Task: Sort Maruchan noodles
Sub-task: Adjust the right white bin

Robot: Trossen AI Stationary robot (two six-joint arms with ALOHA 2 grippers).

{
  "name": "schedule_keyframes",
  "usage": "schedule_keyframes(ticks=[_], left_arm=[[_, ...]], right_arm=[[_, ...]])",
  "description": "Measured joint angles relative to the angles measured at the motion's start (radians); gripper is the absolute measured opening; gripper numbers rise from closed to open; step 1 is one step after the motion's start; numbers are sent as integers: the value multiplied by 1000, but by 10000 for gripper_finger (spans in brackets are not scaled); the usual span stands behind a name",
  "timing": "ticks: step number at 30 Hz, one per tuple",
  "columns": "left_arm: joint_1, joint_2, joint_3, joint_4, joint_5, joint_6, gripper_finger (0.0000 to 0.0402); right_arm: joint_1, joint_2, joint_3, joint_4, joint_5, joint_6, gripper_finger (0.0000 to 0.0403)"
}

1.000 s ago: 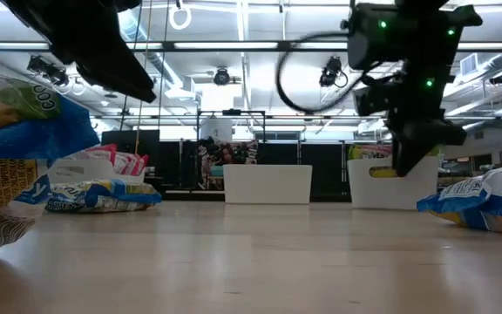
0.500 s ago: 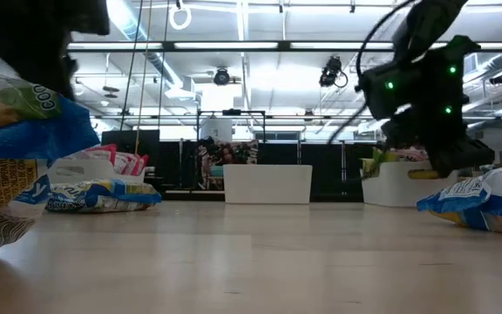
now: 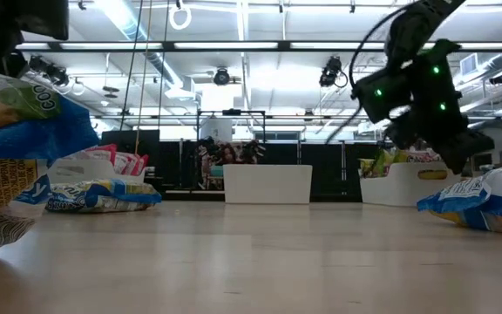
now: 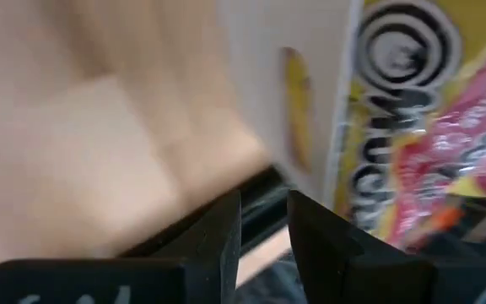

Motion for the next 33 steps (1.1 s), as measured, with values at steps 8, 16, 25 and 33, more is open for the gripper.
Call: schedule_keyframes(ticks=[8, 16, 25, 33], left_arm=[[-7, 0, 0, -17, -84, -22, 188], [-7, 0, 0, 6, -242, -22, 188], [-30, 3, 0, 135, -111, -30, 188], [-86, 3, 0, 129, -69, -31, 188]], right_arm=[[76, -6, 151, 115, -194, -61, 105], [-1, 12, 178, 604, -138, -444, 105], [-243, 155, 175, 567, -138, -491, 105], [-326, 199, 171, 446, 11, -465, 105]])
